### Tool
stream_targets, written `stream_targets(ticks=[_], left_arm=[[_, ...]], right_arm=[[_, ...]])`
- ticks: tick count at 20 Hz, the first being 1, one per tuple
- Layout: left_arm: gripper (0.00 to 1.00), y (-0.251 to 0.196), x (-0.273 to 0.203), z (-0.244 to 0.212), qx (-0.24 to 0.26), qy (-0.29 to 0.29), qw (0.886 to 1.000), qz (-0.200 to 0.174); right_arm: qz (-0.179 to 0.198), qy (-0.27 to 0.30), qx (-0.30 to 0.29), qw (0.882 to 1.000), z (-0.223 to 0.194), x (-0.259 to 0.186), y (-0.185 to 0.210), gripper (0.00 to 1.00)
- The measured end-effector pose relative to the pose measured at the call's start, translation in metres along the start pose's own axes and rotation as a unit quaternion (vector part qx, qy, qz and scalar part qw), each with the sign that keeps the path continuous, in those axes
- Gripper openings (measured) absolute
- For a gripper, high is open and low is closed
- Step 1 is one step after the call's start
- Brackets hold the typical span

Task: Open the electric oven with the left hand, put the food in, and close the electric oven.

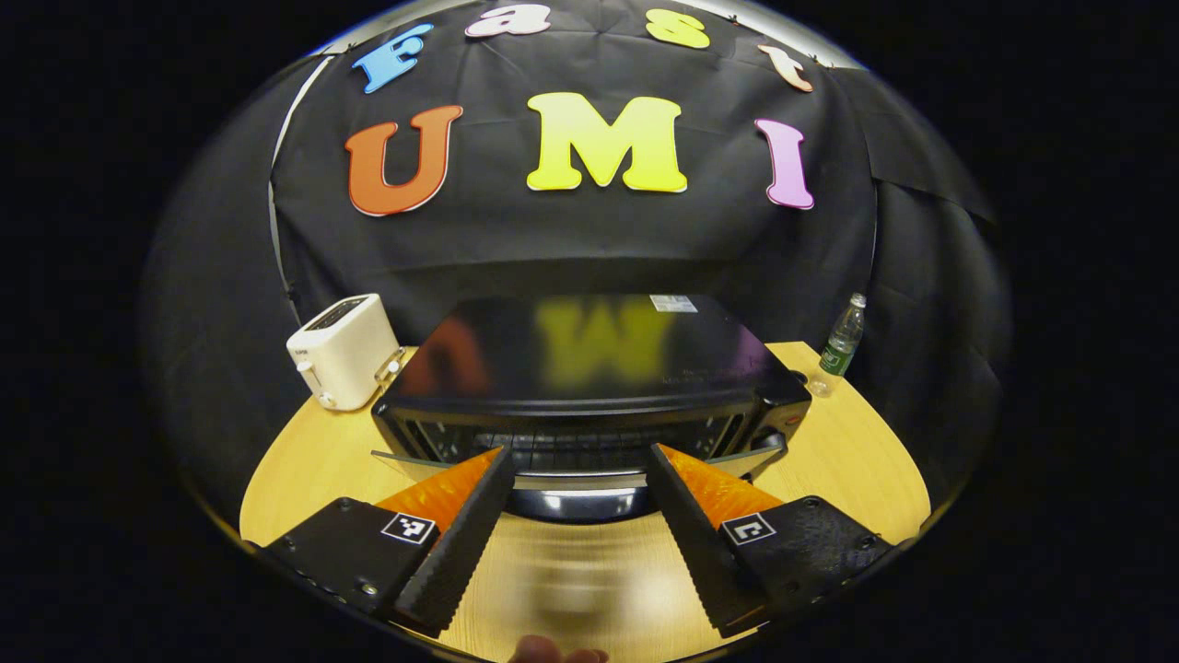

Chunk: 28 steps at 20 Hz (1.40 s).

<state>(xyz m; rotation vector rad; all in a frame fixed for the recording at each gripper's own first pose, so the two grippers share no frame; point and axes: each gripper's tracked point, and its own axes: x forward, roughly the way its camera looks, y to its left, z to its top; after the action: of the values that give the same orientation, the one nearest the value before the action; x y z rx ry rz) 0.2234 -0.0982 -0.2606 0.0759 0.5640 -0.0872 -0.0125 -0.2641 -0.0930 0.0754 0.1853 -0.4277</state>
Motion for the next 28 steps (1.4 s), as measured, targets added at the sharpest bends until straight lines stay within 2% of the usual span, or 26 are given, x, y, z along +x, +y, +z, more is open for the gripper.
stream_targets(ticks=[4,10,11,12,13,14,15,17,18,19,23,28], left_arm=[[0.97,-0.001,-0.028,-0.044,0.0,0.043,0.999,-0.009],[0.95,-0.002,-0.042,-0.12,-0.022,0.117,0.993,-0.019],[0.85,-0.003,-0.04,-0.133,-0.026,0.132,0.991,-0.02],[0.84,-0.005,-0.038,-0.143,-0.028,0.143,0.989,-0.023],[0.93,-0.004,-0.034,-0.148,-0.029,0.148,0.988,-0.024],[0.84,-0.003,-0.029,-0.151,-0.027,0.152,0.988,-0.024],[0.93,-0.003,-0.027,-0.154,-0.025,0.154,0.987,-0.025],[0.93,-0.003,-0.02,-0.158,-0.028,0.156,0.987,-0.026],[1.0,-0.001,-0.015,-0.155,-0.026,0.153,0.988,-0.025],[0.95,-0.001,-0.014,-0.156,-0.026,0.155,0.987,-0.024],[0.96,-0.001,-0.013,-0.168,-0.037,0.165,0.985,-0.026],[0.96,-0.001,-0.015,-0.169,0.016,0.148,0.988,-0.039]], right_arm=[[0.014,0.004,0.002,1.0,-0.006,-0.005,0.011,1.0],[0.03,0.005,-0.01,0.999,-0.008,-0.014,0.023,1.0],[0.032,0.008,-0.012,0.999,-0.009,-0.016,0.025,1.0],[0.033,0.01,-0.014,0.999,-0.011,-0.017,0.025,1.0],[0.034,0.012,-0.016,0.999,-0.012,-0.019,0.026,1.0],[0.034,0.014,-0.018,0.999,-0.014,-0.02,0.027,1.0],[0.035,0.016,-0.021,0.999,-0.015,-0.023,0.027,1.0],[0.035,0.02,-0.025,0.999,-0.018,-0.025,0.028,1.0],[0.035,0.022,-0.026,0.999,-0.02,-0.028,0.028,1.0],[0.034,0.023,-0.027,0.999,-0.019,-0.03,0.028,1.0],[0.029,0.027,-0.037,0.999,-0.026,-0.042,0.029,1.0],[0.029,0.033,-0.039,0.998,-0.037,-0.061,0.04,1.0]])
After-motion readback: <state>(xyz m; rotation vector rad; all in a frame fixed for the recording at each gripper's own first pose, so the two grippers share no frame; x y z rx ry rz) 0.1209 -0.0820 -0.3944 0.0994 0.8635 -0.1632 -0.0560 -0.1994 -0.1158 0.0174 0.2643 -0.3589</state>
